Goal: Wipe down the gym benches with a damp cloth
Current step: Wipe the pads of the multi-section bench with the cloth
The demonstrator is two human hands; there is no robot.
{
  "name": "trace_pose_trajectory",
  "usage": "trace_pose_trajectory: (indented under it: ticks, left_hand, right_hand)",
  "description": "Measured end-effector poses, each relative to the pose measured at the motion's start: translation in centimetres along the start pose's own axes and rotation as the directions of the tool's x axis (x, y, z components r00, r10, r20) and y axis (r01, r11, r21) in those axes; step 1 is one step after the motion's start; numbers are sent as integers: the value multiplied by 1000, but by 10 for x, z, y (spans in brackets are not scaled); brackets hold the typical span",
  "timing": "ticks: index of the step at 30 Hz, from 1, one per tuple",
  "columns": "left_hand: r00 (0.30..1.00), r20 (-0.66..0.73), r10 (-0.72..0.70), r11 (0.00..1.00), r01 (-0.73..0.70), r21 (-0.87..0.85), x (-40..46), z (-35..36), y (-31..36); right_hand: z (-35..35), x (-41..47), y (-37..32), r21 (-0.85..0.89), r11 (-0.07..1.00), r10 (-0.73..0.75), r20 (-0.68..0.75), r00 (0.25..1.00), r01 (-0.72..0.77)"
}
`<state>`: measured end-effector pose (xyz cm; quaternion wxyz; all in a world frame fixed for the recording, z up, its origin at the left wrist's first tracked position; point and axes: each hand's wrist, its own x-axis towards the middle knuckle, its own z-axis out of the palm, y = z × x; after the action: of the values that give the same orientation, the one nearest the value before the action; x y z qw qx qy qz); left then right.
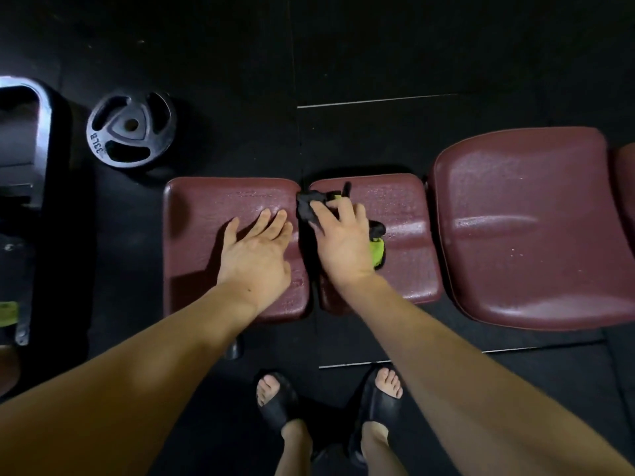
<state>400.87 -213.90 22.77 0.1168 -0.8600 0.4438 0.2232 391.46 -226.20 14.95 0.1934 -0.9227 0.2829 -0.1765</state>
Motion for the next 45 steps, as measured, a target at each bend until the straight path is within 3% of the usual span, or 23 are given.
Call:
trace_pose_trajectory:
  ticks: [2,4,7,10,12,14,16,18,20,22,24,25,29,32,34,36,39,41,45]
  left_hand:
    - [1000,7,-1,1000,1,1,-1,0,-1]
    - [1000,0,7,1000,-7,-6,0,1,0]
    - [1000,-15,20,1000,-20,-12,-1,7,-2]
    - [999,-34,34,999,-34,-19,0,12,-5]
    - [998,-45,32,999,-33,-23,-1,14,-6]
    - [998,-49,30,999,-31,-16,0,14,-7]
    - [999,-41,35,999,-36,-7,1,14,-7]
    - [999,-35,38,999,-37,7,1,14,-7]
    - [999,-36,37,999,-36,13,1,14,-6]
    - [998,-42,36,999,-35,12,1,16,-6]
    - [998,-49,32,999,-31,15,1,18,-6]
    - [998,-51,29,999,-28,15,1,19,-7]
    - [999,-48,23,1000,-22,19,2,19,-7]
    - [999,-34,13,1000,-12,28,2,18,-7]
    - [999,-27,17,999,-15,47,3,17,-6]
    - [1000,-23,20,999,-19,47,3,18,-4]
    - [1000,-26,17,998,-16,55,2,20,-5]
    - [1000,-27,12,999,-11,51,3,21,-5]
    - [999,-30,11,999,-9,52,2,21,-6]
  right_hand:
    - [-16,-1,35,-14,996,-87,29,996,88]
    - [-34,-9,81,-86,995,-50,-11,999,49]
    - [-53,-25,122,-104,971,206,-99,973,-216]
    - [-36,-27,87,-104,890,421,-187,887,-444]
    - [-20,-28,42,-61,918,379,-149,913,-391]
    - [-10,-38,10,-24,973,229,-83,970,-231]
    - [-15,-43,16,0,998,68,-20,997,-68]
    - [-30,-47,45,-16,1000,5,52,999,-5]
    - [-45,-52,84,-76,995,60,3,998,-60]
    - [-57,-58,109,-101,960,254,-88,963,-262]
    - [-50,-58,95,-132,897,401,-157,902,-422]
    - [-42,-57,77,-139,893,407,-159,899,-429]
    - [-17,-62,0,-56,987,154,7,988,-154]
    - [-33,-68,25,0,1000,-5,87,996,5]
    - [-49,-73,68,-57,998,34,66,997,-30]
    - [-65,-77,110,-111,973,202,-34,979,-205]
    - [-64,-81,103,-144,904,387,-130,913,-403]
    - [-46,-82,61,-137,916,361,-136,923,-378]
    - [-17,-97,-16,24,983,182,0,983,-182]
